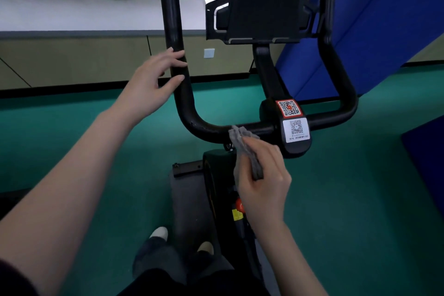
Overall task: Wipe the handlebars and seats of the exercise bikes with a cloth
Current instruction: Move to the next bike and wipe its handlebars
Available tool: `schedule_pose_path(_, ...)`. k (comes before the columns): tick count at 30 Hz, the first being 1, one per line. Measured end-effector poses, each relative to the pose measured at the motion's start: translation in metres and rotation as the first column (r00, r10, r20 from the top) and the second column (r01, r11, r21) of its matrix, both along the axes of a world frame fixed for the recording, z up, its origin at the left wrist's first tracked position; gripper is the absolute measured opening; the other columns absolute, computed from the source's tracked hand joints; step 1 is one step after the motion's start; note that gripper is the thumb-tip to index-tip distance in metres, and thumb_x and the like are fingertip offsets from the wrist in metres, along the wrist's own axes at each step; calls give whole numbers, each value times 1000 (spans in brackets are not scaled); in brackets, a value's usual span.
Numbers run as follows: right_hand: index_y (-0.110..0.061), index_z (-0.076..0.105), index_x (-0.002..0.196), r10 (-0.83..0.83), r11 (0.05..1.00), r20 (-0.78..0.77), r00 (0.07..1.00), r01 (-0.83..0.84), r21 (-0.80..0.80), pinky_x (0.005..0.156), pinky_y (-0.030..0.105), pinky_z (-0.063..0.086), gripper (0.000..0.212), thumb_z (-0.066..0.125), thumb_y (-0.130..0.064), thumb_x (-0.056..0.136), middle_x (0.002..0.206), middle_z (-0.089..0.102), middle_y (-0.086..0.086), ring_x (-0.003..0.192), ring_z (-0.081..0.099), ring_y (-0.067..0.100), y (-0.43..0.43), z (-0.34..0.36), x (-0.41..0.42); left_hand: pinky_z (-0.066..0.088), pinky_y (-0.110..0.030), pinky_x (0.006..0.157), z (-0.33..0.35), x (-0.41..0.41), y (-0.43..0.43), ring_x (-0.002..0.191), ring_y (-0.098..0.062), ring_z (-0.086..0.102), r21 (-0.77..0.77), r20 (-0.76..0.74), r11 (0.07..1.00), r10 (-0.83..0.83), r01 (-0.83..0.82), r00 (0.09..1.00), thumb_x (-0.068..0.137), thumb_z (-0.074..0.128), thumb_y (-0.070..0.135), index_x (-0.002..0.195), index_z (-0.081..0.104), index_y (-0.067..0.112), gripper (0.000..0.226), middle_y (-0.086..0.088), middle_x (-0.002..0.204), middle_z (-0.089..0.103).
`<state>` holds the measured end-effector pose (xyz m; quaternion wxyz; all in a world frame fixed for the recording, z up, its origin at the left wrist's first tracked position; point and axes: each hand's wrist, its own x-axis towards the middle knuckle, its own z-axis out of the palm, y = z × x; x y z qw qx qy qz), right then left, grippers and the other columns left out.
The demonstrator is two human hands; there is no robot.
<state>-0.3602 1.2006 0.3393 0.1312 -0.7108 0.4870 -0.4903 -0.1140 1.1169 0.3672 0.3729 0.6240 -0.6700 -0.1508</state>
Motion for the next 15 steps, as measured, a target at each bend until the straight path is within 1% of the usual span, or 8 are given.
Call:
schedule_pose_path(1,3,68,104,-37,999,30,999,37,-21,87,21,50,22,61,5,84,103,65,3,95,63,17,2,-2,0,30,-37,113,0,1,0,138,0,28,-6,-6,1000,-9,9,1000,95,52,25,121,59,20,27,14,142,45)
schedule_pose_path(3,3,67,104,-202,978,89,975,205,-34,87,16,47,20,60,3,85,102,66,7,94,63,14,1,-4,-3,29,-36,112,-2,3,-2,137,0,28,-30,-13,999,-27,27,1000,95,53,24,120,59,20,26,13,141,45)
schedule_pose_path(5,4,66,104,-374,925,144,916,380,-13,87,12,45,21,59,5,85,101,67,12,94,61,13,-2,-8,-3,24,-34,115,-5,5,-4,138,-4,29,-60,-2,997,-47,47,999,94,54,23,119,59,19,26,11,141,46)
schedule_pose_path(6,4,66,104,-429,901,157,890,434,-3,87,12,45,21,58,7,84,101,66,13,94,60,13,-3,-11,1,23,-33,115,-7,6,-5,139,-6,30,-74,4,996,-58,58,998,94,54,23,119,59,19,26,10,140,47)
schedule_pose_path(9,5,65,103,-527,849,198,827,524,69,87,16,46,20,59,10,85,101,65,14,96,60,14,-2,-19,25,21,-31,115,-13,10,-10,139,-8,29,-94,28,991,-89,92,996,95,53,27,119,58,19,26,9,141,46)
schedule_pose_path(11,2,64,103,-595,804,278,754,568,177,85,16,46,18,60,8,86,100,63,12,95,59,8,0,-21,48,21,-30,115,-15,13,-13,138,-9,29,-101,36,988,-113,116,993,94,52,30,119,57,19,28,8,140,47)
schedule_pose_path(13,-4,63,99,-626,778,353,695,583,233,81,8,42,15,59,4,86,96,60,5,91,55,-5,5,-19,71,18,-20,112,-16,16,-14,137,-11,31,-110,44,985,-126,131,991,94,52,30,119,57,17,29,6,138,48)
schedule_pose_path(15,-12,61,96,-634,771,391,668,584,253,78,7,41,14,58,-3,86,92,59,-2,88,56,-5,12,-19,91,14,-11,108,-15,18,-16,136,-15,33,-122,60,981,-144,150,988,94,54,26,119,58,13,28,2,135,50)
